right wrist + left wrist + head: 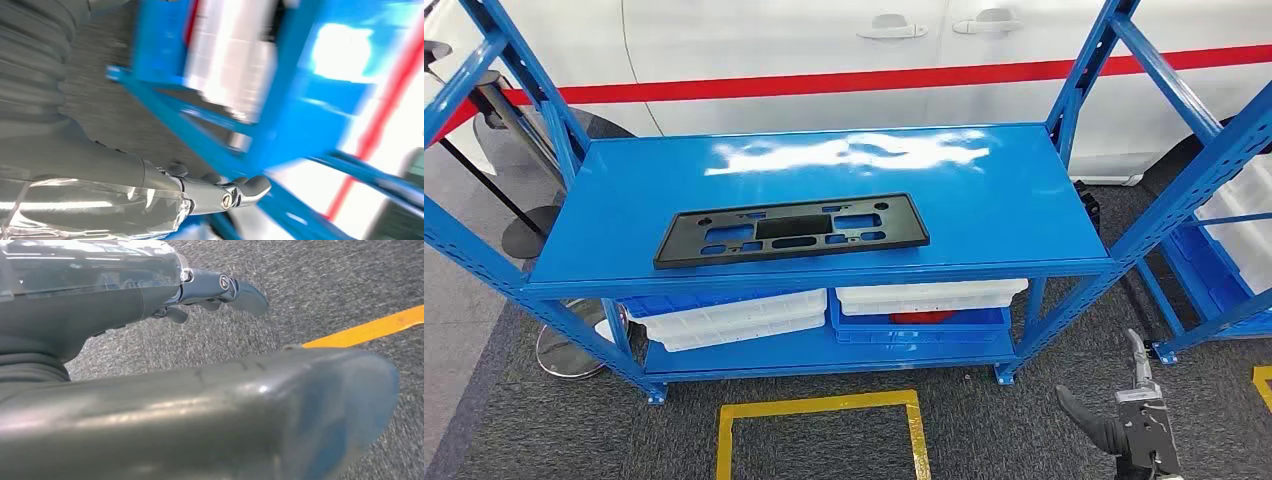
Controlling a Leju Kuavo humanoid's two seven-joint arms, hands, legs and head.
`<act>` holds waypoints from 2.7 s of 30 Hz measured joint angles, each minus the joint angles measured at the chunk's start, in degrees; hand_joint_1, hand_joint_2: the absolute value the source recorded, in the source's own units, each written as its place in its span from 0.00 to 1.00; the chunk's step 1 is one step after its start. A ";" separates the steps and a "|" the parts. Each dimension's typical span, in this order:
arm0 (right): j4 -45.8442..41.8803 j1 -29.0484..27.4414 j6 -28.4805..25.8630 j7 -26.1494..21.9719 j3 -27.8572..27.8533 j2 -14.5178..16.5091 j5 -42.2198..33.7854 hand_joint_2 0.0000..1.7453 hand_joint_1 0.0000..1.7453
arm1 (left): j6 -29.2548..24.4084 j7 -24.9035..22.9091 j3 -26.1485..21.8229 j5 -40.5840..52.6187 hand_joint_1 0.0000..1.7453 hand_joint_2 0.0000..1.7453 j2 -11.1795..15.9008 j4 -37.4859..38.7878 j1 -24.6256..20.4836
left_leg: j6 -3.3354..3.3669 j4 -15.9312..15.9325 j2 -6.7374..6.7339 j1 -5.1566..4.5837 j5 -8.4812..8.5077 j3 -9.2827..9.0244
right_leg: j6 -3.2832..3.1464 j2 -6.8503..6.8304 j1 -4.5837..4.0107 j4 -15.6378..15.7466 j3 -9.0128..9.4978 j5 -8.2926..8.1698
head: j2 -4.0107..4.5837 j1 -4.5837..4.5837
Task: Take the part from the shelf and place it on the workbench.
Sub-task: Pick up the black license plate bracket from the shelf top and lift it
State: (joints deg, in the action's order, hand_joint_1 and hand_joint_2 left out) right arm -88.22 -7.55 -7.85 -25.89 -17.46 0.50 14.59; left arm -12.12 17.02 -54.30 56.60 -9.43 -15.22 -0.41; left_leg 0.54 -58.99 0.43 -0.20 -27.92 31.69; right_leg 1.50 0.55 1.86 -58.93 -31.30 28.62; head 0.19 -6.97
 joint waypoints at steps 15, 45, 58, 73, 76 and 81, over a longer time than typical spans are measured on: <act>-22.66 -1.21 -7.90 -5.83 13.48 -4.87 -0.28 1.00 0.00 | -0.74 2.49 -4.57 7.93 0.00 0.00 -0.80 1.64 -1.05 | 0.01 0.00 0.01 0.00 0.01 -0.12 | 0.01 -0.01 0.01 0.00 0.01 0.00 | -0.01 0.00; -14.62 11.60 -16.50 7.48 47.13 -7.92 27.29 1.00 0.00 | 1.63 4.26 -11.60 19.00 0.00 0.00 -1.59 4.02 -2.65 | 0.91 0.86 0.22 -0.73 -0.46 -0.96 | -1.24 -0.34 -1.07 -0.12 -2.67 -2.08 | -0.01 0.00; -8.06 14.16 -24.84 12.72 50.43 -5.36 46.59 1.00 0.00 | 2.35 4.62 -12.56 19.09 0.00 0.00 -1.12 4.36 -2.53 | -2.14 -0.60 -0.19 1.42 3.04 3.07 | -0.16 -0.40 0.22 0.79 1.10 0.37 | -0.01 -0.05; -3.15 17.08 -29.78 14.54 51.47 -4.41 53.23 1.00 0.00 | 2.12 4.31 -12.99 18.56 0.00 0.00 -1.44 4.65 -2.56 | 1.76 0.19 0.22 -0.98 -0.08 -0.24 | -3.39 -0.66 -2.57 -1.52 -4.13 -3.07 | -0.01 -0.05; -2.30 17.73 -29.92 14.88 51.63 -4.23 53.36 1.00 0.00 | 2.11 4.17 -13.05 18.53 0.00 0.00 -1.54 4.74 -2.60 | 1.08 0.58 0.07 -0.79 -0.40 -0.44 | -3.48 -0.57 -2.57 0.25 -3.30 -2.91 | -0.01 -0.05; -0.35 19.43 -29.23 15.68 52.24 -3.69 53.41 1.00 0.00 | 1.97 4.08 -13.19 18.53 0.00 0.00 -1.50 4.75 -2.57 | -1.01 -10.31 -0.03 0.12 -5.28 4.94 | -3.15 -0.77 -1.46 2.49 -0.99 -2.88 | -0.01 -0.07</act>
State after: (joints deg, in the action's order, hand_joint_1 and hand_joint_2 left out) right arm -88.57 11.88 -37.07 -10.21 34.78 -3.19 68.00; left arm -10.15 21.09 -67.49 75.12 -10.93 -10.47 -2.99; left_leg -0.47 -69.30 0.40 -0.08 -33.20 36.63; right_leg -1.65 -0.21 0.40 -56.44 -32.28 25.73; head 0.17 -7.04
